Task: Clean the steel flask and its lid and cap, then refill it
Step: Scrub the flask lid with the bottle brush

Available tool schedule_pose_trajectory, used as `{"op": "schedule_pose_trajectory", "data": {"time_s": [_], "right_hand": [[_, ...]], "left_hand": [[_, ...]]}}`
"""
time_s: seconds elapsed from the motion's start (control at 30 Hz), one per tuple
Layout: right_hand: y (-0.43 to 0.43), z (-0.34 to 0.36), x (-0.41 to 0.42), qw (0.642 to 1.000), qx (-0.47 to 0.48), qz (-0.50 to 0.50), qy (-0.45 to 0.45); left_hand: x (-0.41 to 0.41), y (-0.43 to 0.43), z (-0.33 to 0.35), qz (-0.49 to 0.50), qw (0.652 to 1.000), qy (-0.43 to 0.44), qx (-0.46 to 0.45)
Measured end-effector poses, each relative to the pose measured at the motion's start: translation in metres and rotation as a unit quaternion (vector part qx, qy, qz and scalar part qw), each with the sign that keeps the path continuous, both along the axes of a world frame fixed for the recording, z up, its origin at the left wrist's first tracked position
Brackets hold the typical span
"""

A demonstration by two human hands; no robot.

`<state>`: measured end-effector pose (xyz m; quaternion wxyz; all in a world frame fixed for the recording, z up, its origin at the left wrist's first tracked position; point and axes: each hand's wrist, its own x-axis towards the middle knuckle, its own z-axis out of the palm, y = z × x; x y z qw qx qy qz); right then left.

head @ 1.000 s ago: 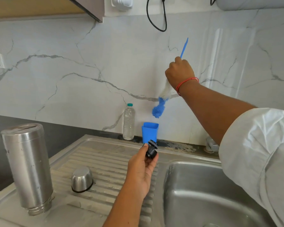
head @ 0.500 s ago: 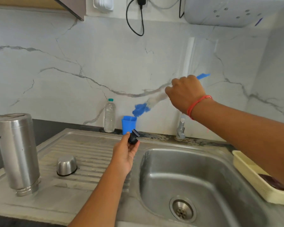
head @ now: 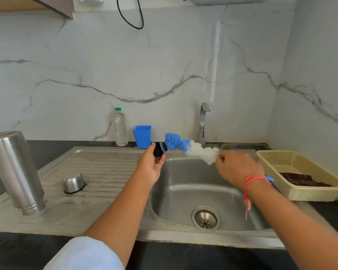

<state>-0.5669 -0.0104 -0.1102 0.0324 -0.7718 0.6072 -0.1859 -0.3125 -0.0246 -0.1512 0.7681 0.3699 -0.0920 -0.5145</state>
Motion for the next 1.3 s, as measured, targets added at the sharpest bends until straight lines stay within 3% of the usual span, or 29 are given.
{"op": "schedule_pose_trajectory", "data": {"time_s": [0.27,0.53,0.73,1.13,1.3], "right_hand": [[-0.025,-0.033,-0.01,0.985,0.065,0.086,-0.132],[-0.028,-0.057,-0.012,0.947,0.146,0.185,-0.22],[-0.029,-0.057,-0.019,0.958,0.068,0.17,-0.223],[-0.032,-0.062,-0.018,0.955,0.102,0.179,-0.214],[-0.034,-0.063,-0.013,0.95,0.12,0.196,-0.211]], "left_hand": [[-0.047,-0.013,-0.01,0.018,1.0,-0.009,-0.013],[-0.033,-0.014,-0.018,0.035,0.996,-0.04,-0.079],[-0.024,-0.018,-0.016,0.048,0.996,-0.02,-0.076],[-0.021,-0.021,-0.012,0.044,0.995,0.011,-0.086],[-0.028,-0.021,-0.012,-0.006,0.997,-0.042,-0.071]]}}
